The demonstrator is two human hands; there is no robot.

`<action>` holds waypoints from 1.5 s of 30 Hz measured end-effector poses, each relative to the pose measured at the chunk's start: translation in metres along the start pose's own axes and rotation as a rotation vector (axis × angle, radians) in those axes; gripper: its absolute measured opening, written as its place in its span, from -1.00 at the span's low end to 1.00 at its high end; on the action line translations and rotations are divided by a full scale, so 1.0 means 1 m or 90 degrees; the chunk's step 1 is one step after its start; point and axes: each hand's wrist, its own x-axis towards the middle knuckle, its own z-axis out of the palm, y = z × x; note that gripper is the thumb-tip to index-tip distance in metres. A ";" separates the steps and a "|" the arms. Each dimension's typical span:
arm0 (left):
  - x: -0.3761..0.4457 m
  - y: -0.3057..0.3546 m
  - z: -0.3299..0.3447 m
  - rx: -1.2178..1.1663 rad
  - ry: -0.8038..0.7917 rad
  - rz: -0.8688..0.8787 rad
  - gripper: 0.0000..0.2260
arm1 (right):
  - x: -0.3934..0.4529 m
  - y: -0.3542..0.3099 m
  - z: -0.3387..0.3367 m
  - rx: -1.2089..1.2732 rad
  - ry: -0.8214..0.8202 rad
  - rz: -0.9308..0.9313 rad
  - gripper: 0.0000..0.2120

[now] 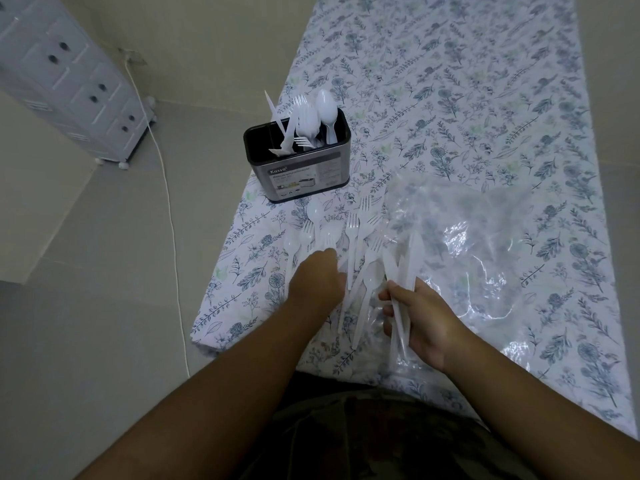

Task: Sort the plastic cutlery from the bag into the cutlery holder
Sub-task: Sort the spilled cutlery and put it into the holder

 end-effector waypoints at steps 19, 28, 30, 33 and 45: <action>-0.069 0.017 -0.014 -0.331 -0.151 -0.027 -0.86 | -0.001 -0.005 0.014 0.057 -0.071 0.038 -0.87; -0.065 0.002 -0.004 -0.055 -0.098 -0.028 -0.80 | 0.001 -0.007 -0.001 0.062 0.031 0.074 -0.86; -0.067 0.001 0.002 -0.023 -0.104 -0.031 -0.77 | -0.002 -0.009 -0.003 0.071 0.038 0.080 -0.89; -0.067 0.001 0.004 -0.014 -0.097 -0.042 -0.82 | -0.001 -0.007 -0.004 0.074 0.036 0.091 -0.91; -0.081 0.022 -0.019 -0.154 -0.086 0.048 -0.87 | -0.006 -0.006 0.008 0.066 -0.048 0.031 -0.89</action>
